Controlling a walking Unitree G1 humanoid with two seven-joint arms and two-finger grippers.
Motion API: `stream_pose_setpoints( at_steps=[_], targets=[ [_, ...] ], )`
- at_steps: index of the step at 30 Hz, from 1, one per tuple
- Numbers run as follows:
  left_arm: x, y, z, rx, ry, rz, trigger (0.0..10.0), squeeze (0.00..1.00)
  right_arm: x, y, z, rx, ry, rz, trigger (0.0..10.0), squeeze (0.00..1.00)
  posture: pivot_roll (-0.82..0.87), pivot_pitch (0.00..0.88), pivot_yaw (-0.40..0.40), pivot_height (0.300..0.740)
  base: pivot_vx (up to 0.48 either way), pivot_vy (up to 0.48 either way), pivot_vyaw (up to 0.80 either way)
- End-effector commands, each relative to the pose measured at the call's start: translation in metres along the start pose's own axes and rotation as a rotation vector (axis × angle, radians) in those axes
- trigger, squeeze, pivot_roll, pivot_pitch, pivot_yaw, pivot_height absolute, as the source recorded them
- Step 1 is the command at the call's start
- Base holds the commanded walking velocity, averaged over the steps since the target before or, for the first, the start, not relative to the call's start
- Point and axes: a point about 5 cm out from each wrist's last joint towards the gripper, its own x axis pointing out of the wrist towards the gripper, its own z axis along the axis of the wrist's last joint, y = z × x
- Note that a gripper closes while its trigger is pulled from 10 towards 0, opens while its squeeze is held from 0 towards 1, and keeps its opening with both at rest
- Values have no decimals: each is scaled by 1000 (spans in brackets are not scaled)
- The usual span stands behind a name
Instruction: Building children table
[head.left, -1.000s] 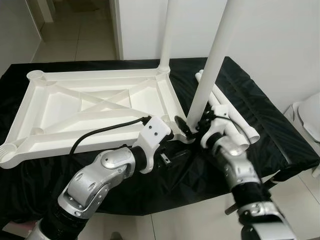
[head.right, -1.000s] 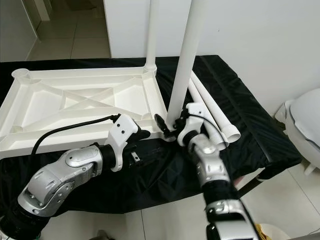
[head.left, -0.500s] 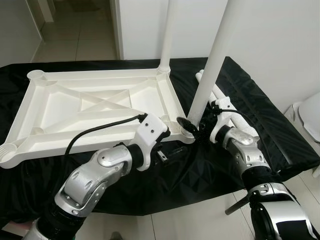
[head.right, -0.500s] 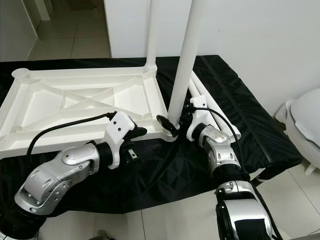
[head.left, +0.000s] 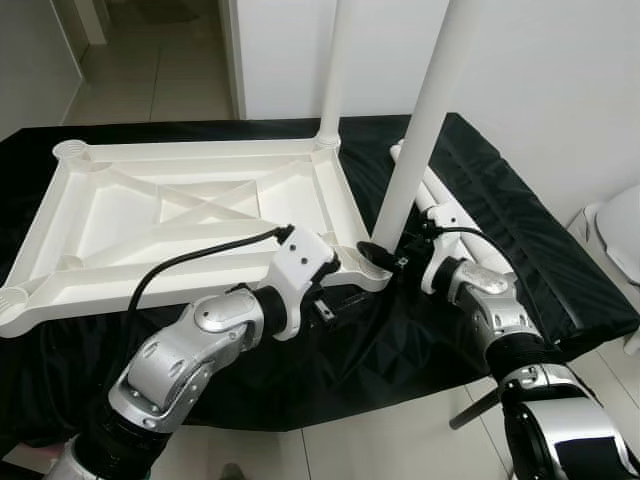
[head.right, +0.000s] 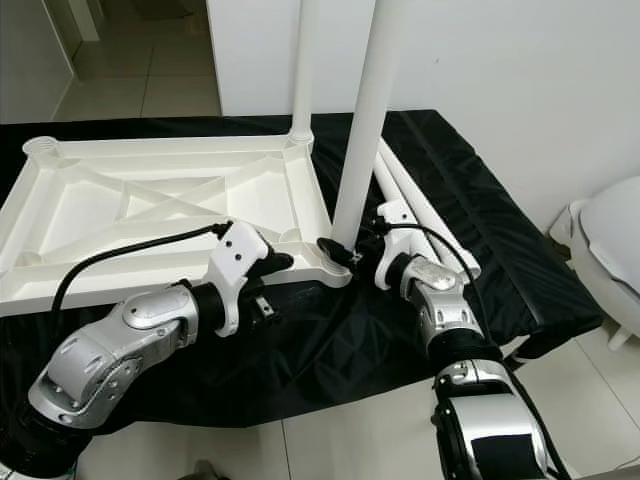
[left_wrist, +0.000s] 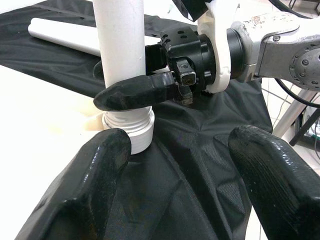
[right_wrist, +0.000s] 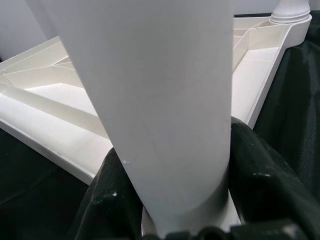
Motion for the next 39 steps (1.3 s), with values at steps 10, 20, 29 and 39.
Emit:
stream_pose_setpoints(
  at_steps=[10, 20, 29, 39],
  targets=[
    [0, -6, 2, 3, -2, -64, 10000, 0, -9, -10, -16, 89, 59, -316, 0, 0, -23, 28, -19, 740, 0, 0, 0],
    [0, -6, 0, -4, 2, -65, 10000, 0, -6, 6, -31, 214, 61, -668, 0, 0, -27, 33, -20, 740, 0, 0, 0],
    [2, -10, -1, -9, 3, -88, 10000, 0, 13, 46, -24, 209, 61, -953, 0, 0, -39, 12, -11, 740, 0, 0, 0],
    [4, -8, 0, 6, 3, -107, 10000, 0, 8, 41, -22, 225, 25, -908, 10000, 0, -51, 0, -2, 740, 0, 0, 0]
  ],
)
